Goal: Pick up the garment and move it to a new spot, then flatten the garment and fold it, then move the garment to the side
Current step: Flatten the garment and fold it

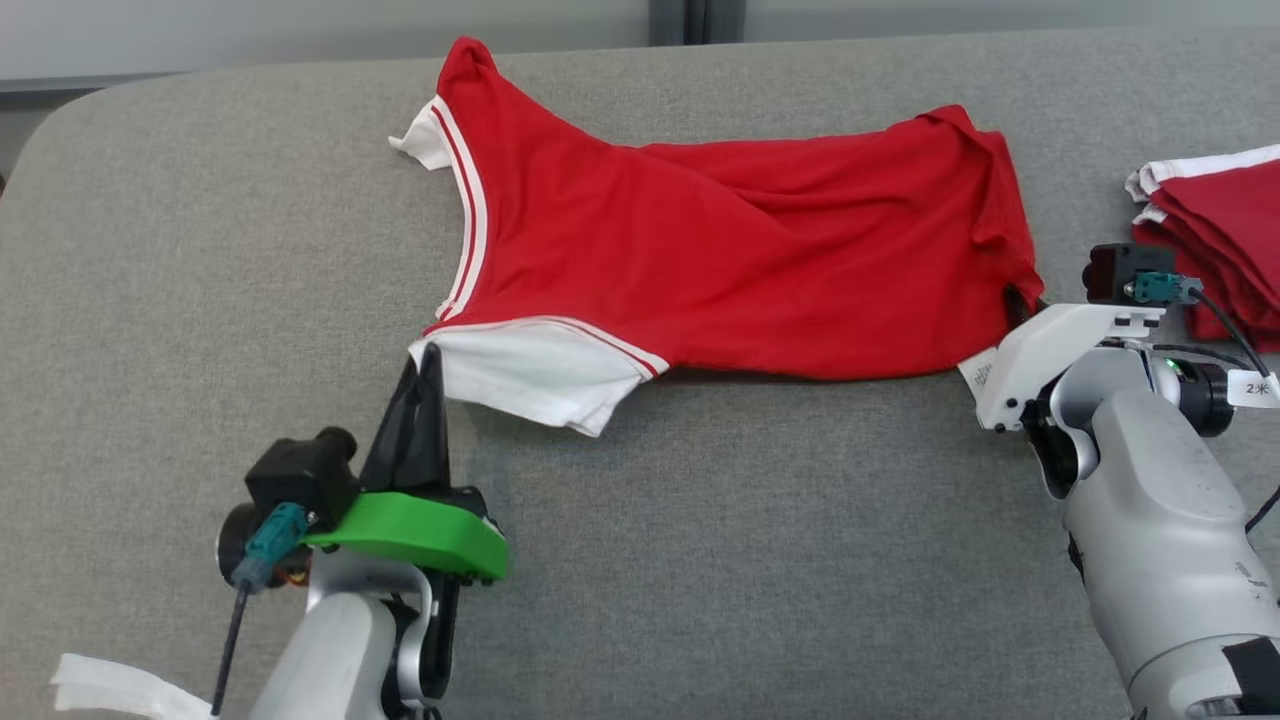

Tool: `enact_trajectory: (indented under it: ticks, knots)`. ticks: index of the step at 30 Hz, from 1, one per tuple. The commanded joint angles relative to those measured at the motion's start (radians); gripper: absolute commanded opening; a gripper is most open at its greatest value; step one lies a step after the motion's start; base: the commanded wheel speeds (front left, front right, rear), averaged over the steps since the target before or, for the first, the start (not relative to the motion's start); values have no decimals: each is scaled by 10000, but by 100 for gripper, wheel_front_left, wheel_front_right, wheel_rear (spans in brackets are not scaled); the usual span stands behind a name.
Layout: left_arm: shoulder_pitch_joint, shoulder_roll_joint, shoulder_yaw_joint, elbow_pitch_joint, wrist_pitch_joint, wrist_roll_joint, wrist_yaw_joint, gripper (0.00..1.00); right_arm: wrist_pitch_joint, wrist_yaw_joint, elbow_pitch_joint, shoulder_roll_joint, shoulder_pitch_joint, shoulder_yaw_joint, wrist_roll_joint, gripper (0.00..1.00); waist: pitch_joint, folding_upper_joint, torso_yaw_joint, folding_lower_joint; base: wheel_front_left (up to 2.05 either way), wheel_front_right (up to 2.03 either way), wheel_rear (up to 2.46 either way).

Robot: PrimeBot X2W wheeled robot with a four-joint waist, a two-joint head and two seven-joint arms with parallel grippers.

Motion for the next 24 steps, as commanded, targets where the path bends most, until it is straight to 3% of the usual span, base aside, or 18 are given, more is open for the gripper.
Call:
enact_trajectory:
  ticks: [1,7,12,18,24]
  knots:
    - [-274,180,89,-157,-68,103,-5,0,-157,-7,-195,-22,167,242,319,0,-403,0,-273,0,0,0,0]
    - [-902,784,380,-1111,44,346,66,0,-301,-8,-1751,-291,770,2014,1677,0,-1251,0,-602,0,0,0,0]
    - [-1404,1382,637,-2285,452,558,103,0,-23,-8,-4045,-951,1512,2892,2774,0,-2056,0,-860,0,0,0,0]
    - [-2310,2142,848,-3929,1256,874,51,0,698,-8,-7452,-1739,2499,2547,3170,0,-2675,0,-1072,0,0,0,0]
    - [-3655,2776,869,-5500,2185,1263,-178,0,1804,-8,-11286,-1679,3530,1368,2589,0,-2919,0,-1282,0,0,0,0]
